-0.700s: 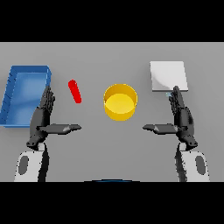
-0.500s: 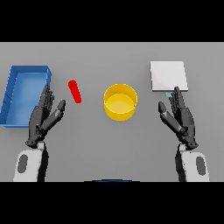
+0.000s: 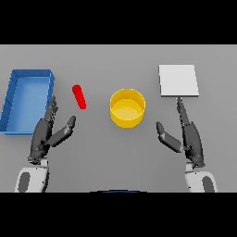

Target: Pick up the red beaker and tilt it to pour out 1 green nut into yellow bowl. Pick up the yellow bowl and place it on the metallic measuring scale.

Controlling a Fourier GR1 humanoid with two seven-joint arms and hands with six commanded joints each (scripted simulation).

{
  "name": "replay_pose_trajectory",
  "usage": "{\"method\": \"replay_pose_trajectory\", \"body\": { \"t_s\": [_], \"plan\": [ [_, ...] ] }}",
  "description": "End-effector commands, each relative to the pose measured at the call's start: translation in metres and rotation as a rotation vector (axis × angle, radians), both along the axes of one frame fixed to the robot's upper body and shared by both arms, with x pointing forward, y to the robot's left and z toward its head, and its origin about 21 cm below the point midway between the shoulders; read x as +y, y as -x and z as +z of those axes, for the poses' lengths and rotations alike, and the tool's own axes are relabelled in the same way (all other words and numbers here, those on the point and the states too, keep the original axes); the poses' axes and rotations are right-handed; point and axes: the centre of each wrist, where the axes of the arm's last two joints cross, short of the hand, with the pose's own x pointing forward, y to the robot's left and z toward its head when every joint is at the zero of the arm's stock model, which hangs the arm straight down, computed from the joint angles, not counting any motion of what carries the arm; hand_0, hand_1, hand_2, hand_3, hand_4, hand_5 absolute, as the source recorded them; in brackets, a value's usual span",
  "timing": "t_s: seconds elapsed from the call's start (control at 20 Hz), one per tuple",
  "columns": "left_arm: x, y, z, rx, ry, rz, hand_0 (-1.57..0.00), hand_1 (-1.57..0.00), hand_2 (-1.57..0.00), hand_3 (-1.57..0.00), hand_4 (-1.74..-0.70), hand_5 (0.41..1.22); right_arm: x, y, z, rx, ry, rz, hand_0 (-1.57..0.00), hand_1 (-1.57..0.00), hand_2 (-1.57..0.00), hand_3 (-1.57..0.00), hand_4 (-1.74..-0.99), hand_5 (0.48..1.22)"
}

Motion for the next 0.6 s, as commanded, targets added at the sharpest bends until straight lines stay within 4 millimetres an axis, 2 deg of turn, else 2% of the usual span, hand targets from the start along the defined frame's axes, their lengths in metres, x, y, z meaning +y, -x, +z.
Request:
{"method": "replay_pose_trajectory", "body": {
  "t_s": [0.0, 0.15, 0.35, 0.55],
  "plan": [
    [0.0, -0.002, 0.0, 0.006, -0.007, -0.001, 0.0, 0.0, 0.0, 0.0, -1.09, 0.612, -0.003, 0.002, -0.001, -0.003, -0.002, 0.002, 0.0, 0.0, 0.0, 0.0, -1.121, 0.658],
    [-0.011, -0.022, -0.004, 0.0, -0.027, -0.012, 0.0, 0.0, 0.0, 0.0, -1.11, 0.623, -0.002, 0.002, 0.002, -0.004, 0.006, -0.004, 0.0, 0.0, 0.0, 0.0, -1.13, 0.65],
    [-0.017, -0.046, -0.017, -0.009, -0.034, -0.022, 0.0, 0.0, 0.0, 0.0, -1.15, 0.636, -0.003, 0.001, 0.007, -0.016, -0.041, 0.002, 0.0, 0.0, 0.0, 0.0, -1.182, 0.655],
    [-0.016, -0.069, -0.024, -0.002, -0.048, -0.009, 0.0, 0.0, 0.0, 0.0, -1.15, 0.63, -0.004, -0.001, 0.002, -0.01, -0.043, 0.005, 0.0, 0.0, 0.0, 0.0, -1.222, 0.667]
  ]
}}
